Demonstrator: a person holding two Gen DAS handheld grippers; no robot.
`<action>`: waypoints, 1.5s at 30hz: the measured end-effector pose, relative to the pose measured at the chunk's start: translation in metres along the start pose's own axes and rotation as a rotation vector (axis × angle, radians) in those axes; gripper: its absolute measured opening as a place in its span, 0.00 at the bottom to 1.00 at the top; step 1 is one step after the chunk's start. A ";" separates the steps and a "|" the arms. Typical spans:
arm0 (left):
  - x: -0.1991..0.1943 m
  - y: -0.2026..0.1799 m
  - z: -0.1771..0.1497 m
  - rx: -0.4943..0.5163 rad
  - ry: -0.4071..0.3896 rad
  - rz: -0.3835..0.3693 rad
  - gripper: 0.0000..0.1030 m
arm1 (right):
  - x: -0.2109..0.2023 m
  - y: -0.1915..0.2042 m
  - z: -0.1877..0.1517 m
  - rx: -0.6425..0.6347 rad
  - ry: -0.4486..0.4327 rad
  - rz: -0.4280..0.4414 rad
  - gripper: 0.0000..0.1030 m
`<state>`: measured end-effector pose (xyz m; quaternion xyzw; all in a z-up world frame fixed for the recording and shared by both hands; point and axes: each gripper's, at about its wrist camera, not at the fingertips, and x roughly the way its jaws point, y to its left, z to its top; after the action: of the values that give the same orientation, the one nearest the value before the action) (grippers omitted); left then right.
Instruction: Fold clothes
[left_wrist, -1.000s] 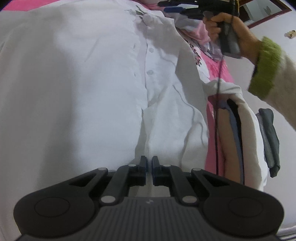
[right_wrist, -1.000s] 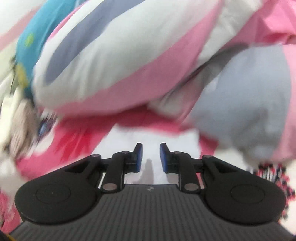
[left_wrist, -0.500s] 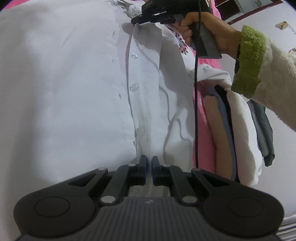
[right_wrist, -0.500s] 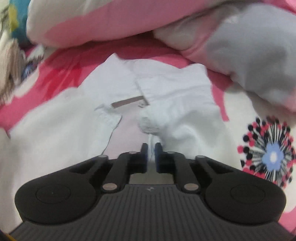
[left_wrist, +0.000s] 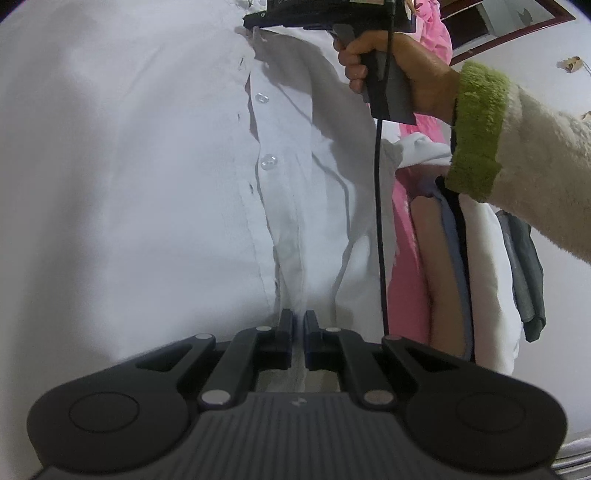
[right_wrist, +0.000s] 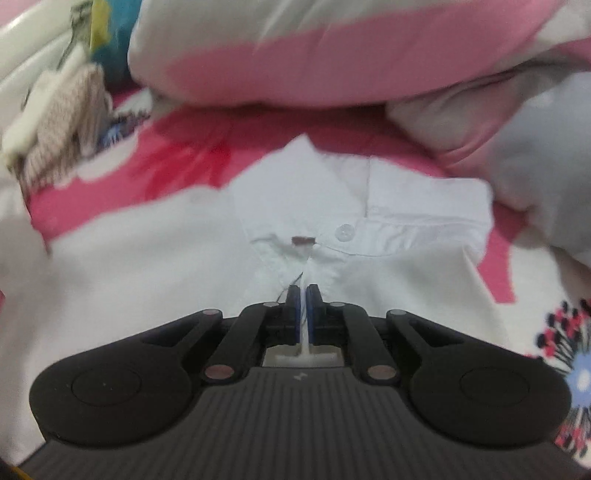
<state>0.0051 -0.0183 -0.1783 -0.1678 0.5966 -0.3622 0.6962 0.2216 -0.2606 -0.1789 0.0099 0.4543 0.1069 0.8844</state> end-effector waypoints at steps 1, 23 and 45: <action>0.000 0.001 0.000 -0.004 -0.001 -0.001 0.05 | -0.001 0.000 0.002 0.008 -0.006 0.003 0.09; -0.038 0.033 0.021 -0.171 -0.058 -0.001 0.57 | -0.302 0.042 -0.132 0.691 -0.064 0.088 0.38; -0.081 -0.002 -0.077 -0.152 -0.094 0.245 0.49 | -0.242 0.248 -0.272 -0.109 0.202 0.036 0.36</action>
<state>-0.0712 0.0528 -0.1377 -0.1629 0.6052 -0.2199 0.7476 -0.1790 -0.0884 -0.1164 -0.0410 0.5346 0.1476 0.8311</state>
